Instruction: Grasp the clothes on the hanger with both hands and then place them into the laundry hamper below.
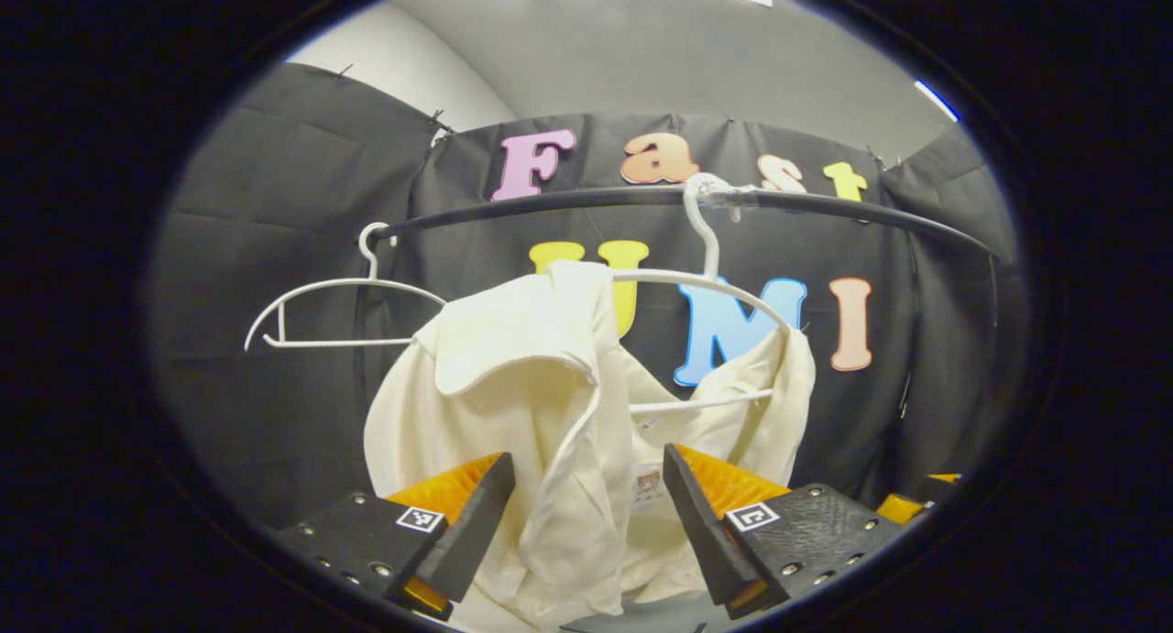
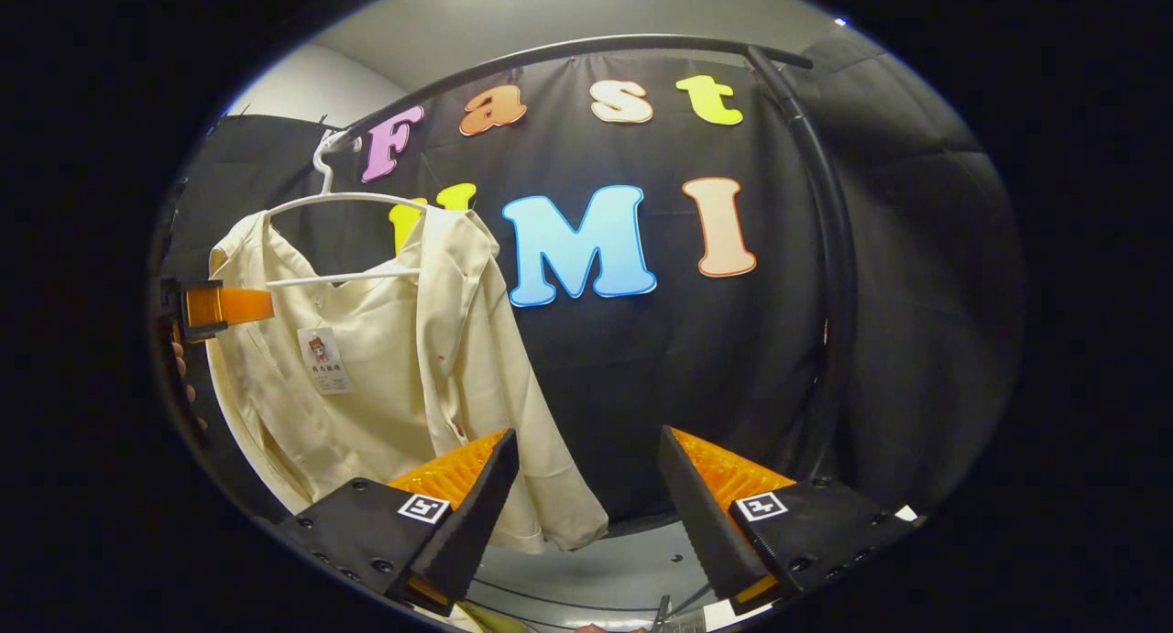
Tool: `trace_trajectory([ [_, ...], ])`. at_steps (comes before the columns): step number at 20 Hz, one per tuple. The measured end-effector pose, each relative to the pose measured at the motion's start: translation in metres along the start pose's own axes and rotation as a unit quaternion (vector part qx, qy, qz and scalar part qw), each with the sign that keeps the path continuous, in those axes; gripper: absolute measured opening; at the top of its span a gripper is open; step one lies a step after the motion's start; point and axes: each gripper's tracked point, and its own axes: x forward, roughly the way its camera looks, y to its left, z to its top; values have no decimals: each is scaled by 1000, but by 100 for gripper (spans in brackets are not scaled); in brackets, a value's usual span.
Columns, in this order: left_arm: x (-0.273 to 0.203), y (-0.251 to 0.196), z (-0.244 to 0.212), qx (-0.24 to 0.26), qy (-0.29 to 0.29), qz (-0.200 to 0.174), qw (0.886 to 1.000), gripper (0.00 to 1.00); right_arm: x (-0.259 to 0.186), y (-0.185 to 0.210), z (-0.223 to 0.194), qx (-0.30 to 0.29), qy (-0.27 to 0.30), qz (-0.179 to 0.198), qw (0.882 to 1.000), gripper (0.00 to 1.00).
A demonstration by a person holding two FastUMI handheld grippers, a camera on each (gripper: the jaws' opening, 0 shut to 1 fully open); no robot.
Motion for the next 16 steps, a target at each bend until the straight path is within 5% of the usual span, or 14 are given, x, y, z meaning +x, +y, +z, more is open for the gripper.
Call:
trace_trajectory([
  [4,19,6,-3,5,-2,48,999,94,12,7,-8,-8,9,23,1000,98],
  [7,28,12,-3,9,0,68,998,75,21,13,-11,-9,15,37,999,98],
  [10,33,18,-4,16,1,77,997,72,26,17,-10,-13,13,47,999,98],
  [11,34,16,-5,19,4,67,998,51,26,21,-11,-14,14,53,998,98],
  [13,33,15,-7,20,7,52,998,50,24,29,-18,-19,22,66,997,97],
  [15,31,16,-11,-1,11,37,999,15,22,33,-22,-29,26,76,996,98],
  [16,26,23,-9,-12,8,43,999,22,23,34,-21,-31,25,79,996,93],
])
